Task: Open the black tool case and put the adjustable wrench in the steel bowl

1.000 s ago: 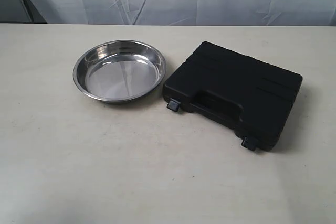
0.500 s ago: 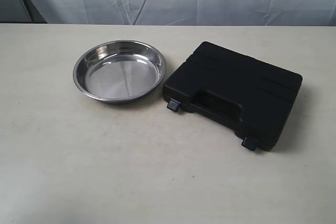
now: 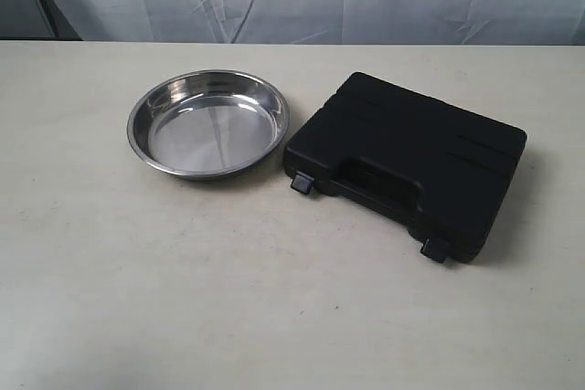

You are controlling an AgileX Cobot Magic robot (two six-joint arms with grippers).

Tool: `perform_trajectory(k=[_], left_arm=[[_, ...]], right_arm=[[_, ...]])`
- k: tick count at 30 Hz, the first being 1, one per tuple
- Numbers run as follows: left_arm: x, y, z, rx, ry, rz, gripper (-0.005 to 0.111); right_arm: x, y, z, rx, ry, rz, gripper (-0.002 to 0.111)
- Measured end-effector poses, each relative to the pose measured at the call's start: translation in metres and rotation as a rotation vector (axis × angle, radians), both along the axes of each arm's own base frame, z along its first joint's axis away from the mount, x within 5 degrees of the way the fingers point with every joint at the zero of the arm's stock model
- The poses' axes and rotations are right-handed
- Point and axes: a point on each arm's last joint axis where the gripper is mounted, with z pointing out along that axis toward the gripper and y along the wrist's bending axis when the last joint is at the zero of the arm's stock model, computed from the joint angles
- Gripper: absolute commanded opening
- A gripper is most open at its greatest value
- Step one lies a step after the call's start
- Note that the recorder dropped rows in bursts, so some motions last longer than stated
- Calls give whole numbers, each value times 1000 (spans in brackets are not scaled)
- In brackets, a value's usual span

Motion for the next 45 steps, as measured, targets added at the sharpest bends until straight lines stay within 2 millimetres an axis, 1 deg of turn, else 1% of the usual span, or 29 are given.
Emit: perform_trajectory(k=[2,5,7,9,11,13,14,15,17,18,20,21,22,23,24,26,27,28,31,34,37,40,45], left_arm=[[0,0,0,0,0,0,0],[0,0,0,0,0,0,0],[0,0,0,0,0,0,0],[0,0,0,0,0,0,0],[0,0,0,0,0,0,0],[0,0,0,0,0,0,0],[0,0,0,0,0,0,0],[0,0,0,0,0,0,0],[0,0,0,0,0,0,0],[0,0,0,0,0,0,0],[0,0,0,0,0,0,0],[0,0,0,0,0,0,0],[0,0,0,0,0,0,0],[0,0,0,0,0,0,0],[0,0,0,0,0,0,0],[0,0,0,0,0,0,0],[0,0,0,0,0,0,0],[0,0,0,0,0,0,0],[0,0,0,0,0,0,0],[0,0,0,0,0,0,0],[0,0,0,0,0,0,0],[0,0,0,0,0,0,0],[0,0,0,0,0,0,0]], right_arm=[[3,3,20,-60,-1,-24,-1],[9,8,59,-151,-15,-38,-1],[21,15,84,-230,15,-23,-1],[38,24,105,-317,94,25,-1],[69,37,124,-431,273,130,-1],[112,53,128,-548,566,285,-1],[135,60,127,-596,728,370,-1],[152,65,128,-634,848,433,-1],[202,77,106,-690,1184,614,-1],[221,80,94,-702,1303,680,-1],[262,93,61,-732,1534,831,4],[274,100,47,-752,1610,885,10],[292,111,27,-785,1686,952,14],[300,121,12,-808,1736,1002,20],[308,134,-7,-833,1790,1059,28],[317,162,-44,-888,1893,1167,40],[319,171,-58,-912,1935,1200,45],[319,184,-76,-951,1993,1236,47],[316,208,-109,-1043,2094,1296,47],[314,221,-129,-1096,2146,1315,47],[313,229,-144,-1147,2179,1313,47],[316,228,-155,-1165,2220,1253,47],[322,224,-161,-1202,2234,1153,47]])
